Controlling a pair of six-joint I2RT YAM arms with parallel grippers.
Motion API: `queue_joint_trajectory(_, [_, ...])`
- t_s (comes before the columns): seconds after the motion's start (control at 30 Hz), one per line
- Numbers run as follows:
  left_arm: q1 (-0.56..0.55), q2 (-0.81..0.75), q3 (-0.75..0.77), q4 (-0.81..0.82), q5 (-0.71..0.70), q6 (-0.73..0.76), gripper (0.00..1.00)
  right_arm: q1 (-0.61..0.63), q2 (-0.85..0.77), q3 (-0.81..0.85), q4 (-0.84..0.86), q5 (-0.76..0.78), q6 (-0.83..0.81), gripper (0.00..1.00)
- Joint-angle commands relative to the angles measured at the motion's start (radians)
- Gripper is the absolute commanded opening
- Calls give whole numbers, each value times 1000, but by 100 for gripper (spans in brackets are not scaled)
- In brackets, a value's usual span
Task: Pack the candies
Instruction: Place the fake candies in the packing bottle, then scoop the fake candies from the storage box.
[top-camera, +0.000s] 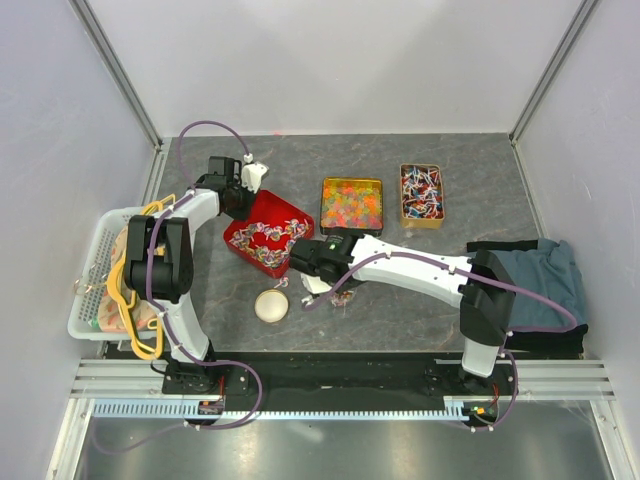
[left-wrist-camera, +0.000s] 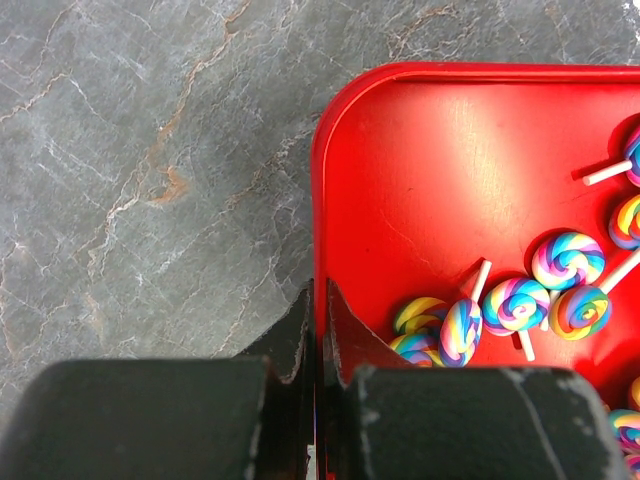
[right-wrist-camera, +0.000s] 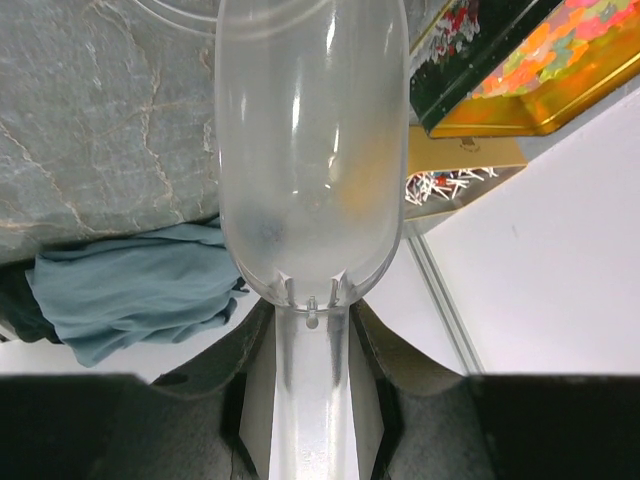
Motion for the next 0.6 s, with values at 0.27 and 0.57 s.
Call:
queue_joint_trajectory(0.27, [-16, -86, 26, 38, 87, 12, 2, -39, -81, 139, -109, 185, -12, 0])
queue_joint_trajectory(0.57, [-111, -131, 51, 34, 33, 86, 2, -70, 24, 189, 210, 339, -176, 0])
